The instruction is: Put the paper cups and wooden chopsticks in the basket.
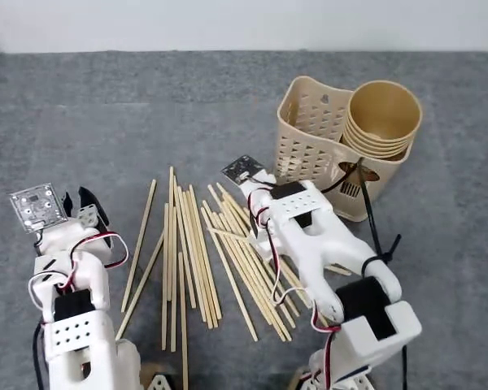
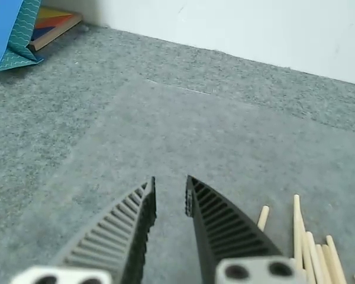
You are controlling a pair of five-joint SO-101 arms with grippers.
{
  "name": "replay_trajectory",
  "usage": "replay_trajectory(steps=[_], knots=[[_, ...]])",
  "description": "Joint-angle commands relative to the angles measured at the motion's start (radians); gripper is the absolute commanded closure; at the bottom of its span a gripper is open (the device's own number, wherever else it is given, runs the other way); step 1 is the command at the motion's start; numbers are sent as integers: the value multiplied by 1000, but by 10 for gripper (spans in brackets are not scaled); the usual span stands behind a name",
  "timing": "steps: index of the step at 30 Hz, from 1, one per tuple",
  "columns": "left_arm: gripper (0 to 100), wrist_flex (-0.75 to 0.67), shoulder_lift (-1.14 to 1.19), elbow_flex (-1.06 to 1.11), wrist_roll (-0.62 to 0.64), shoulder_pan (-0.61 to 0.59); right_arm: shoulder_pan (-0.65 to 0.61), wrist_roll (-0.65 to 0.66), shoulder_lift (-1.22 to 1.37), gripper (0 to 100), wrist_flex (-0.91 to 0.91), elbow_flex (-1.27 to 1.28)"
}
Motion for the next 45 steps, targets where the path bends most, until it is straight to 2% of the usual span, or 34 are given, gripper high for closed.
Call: replay_trajectory(steps=[1,9,18,26,34,45], knots=[[913,-25,0,-5,12,-5,-30,2,-76,991,44,-18],[913,-25,0,-5,12,-5,-76,-3,-239,991,243,-101],[913,-25,0,-4,12,-5,-81,-5,-381,991,337,-195],[913,-23,0,-2,9,-5,-174,-26,-406,991,337,-293],[913,-23,0,-2,9,-5,-298,-71,-395,991,329,-502],[913,-23,0,-2,9,-5,-325,-132,-395,991,125,-543]])
